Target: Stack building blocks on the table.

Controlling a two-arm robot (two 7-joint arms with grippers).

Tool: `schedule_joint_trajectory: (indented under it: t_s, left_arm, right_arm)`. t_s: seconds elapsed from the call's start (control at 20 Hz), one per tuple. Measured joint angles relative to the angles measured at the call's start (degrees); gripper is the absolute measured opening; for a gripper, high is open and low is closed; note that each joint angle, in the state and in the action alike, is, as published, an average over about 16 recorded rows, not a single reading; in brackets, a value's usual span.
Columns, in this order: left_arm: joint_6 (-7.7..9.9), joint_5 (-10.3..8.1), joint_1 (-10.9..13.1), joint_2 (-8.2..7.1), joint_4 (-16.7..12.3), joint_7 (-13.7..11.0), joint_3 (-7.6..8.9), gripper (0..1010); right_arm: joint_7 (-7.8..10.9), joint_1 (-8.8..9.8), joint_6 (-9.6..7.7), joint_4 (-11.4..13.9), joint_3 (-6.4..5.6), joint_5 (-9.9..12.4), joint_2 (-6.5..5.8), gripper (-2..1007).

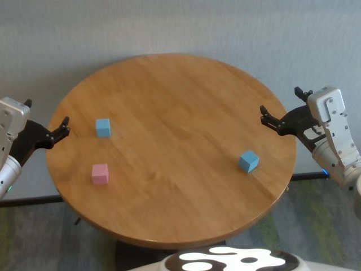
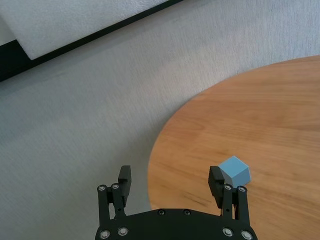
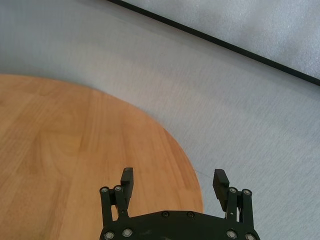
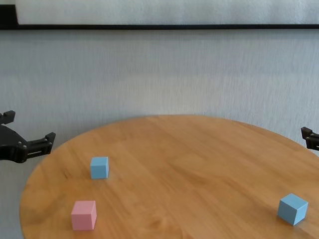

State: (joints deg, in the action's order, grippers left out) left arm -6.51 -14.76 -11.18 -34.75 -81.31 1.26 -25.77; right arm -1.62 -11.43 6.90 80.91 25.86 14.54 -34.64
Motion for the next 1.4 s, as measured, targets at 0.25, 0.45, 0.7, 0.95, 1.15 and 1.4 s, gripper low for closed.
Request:
schedule_joint_trajectory:
  t_s: [0.25,0.45,0.7,0.95,1.15,1.4]
  left_arm:
    - [3.30,-2.11,1.3,-0.23,-2.1,-1.1,0.91,1003]
    - [7.31,-5.42,3.0,-0.28,-4.9,-2.7,2.37,1003]
    - [13.40,-10.86,5.4,0.05,-9.0,-5.7,4.41,1003]
    - [19.09,-15.67,6.8,0.97,-12.2,-8.4,5.61,1003]
    - [22.57,-17.58,7.1,1.89,-13.6,-9.7,5.49,1003]
    - [26.53,-17.82,7.1,2.92,-14.4,-9.7,4.62,1003]
  right_arm:
    - [0.00,0.00,0.00,0.0,0.00,0.0,0.00,1005]
    - [0.00,0.00,0.00,0.0,0.00,0.0,0.00,1005]
    - [0.00,0.00,0.00,0.0,0.00,0.0,0.00,1005]
    - [0.00,0.00,0.00,0.0,0.00,0.0,0.00,1005]
    - [0.00,0.00,0.00,0.0,0.00,0.0,0.00,1005]
    - [0.00,0.00,0.00,0.0,0.00,0.0,0.00,1005]
